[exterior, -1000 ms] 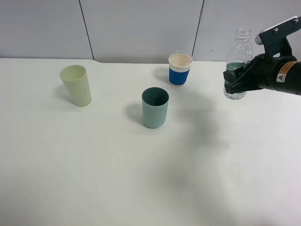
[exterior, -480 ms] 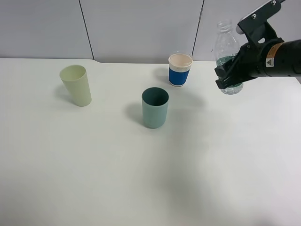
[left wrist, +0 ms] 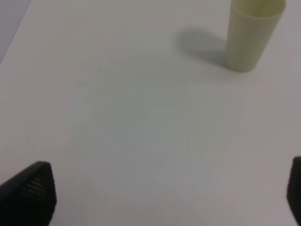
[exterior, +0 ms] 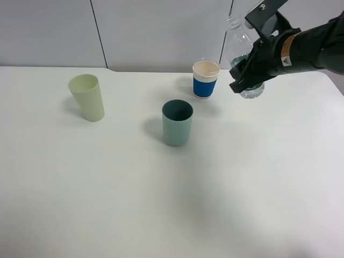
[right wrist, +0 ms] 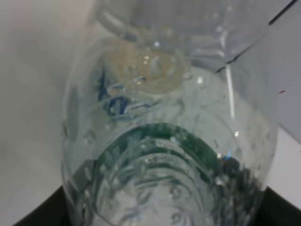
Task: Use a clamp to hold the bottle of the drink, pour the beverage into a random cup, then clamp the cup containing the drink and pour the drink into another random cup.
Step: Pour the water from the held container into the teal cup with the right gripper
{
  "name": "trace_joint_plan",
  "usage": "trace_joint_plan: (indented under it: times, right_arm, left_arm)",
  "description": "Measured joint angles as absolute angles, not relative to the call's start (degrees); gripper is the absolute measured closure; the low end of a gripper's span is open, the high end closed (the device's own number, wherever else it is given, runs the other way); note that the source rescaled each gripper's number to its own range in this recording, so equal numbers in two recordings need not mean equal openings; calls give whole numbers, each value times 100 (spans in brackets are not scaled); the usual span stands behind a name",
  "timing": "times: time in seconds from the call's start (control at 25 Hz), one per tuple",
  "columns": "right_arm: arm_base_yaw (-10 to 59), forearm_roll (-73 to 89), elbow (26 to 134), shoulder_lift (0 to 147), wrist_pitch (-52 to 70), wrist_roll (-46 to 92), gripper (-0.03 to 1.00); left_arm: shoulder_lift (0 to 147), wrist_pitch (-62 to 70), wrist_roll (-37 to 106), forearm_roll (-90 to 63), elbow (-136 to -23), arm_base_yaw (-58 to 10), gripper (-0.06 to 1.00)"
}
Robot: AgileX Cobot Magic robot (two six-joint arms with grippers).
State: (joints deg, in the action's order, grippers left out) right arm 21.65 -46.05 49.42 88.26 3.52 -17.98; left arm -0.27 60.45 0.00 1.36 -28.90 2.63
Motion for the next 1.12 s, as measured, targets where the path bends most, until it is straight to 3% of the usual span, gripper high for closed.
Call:
trace_joint_plan:
  times: [0.48,1.12]
  right_arm:
    - [3171,-5613,5809,9998,1091,-2054,97]
    - [3267,-8081,5837,10068,1649,-2011,97]
  left_arm:
    - [-27,6045,0,136,-2890,263,-6]
    - [-27,6045,0,136,-2890,263,-6]
